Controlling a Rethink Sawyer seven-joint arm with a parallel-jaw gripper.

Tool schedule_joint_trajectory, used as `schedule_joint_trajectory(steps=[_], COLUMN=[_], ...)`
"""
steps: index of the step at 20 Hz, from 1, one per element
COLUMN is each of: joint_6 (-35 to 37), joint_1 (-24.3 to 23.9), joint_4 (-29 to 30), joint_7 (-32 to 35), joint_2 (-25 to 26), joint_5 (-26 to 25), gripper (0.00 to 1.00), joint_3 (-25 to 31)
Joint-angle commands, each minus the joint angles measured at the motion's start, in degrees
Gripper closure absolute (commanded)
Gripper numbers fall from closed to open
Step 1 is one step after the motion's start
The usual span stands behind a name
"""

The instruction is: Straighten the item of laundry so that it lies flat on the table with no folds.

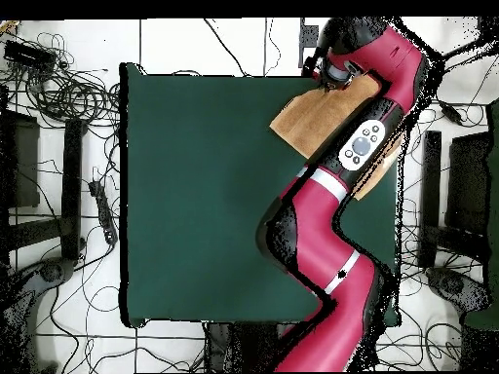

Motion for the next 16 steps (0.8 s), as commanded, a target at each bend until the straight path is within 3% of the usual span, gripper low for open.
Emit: schedule_joint_trajectory(steps=[1, 16], joint_6=[5.13, 2.60], joint_1=[2.47, 2.40], joint_4=[-4.66, -5.08], joint_7=[-16.59, -14.10], joint_2=[0.44, 0.47], joint_5=[-5.22, -4.60], gripper=[1.00, 1.00], joint_3=[-1.87, -1.09])
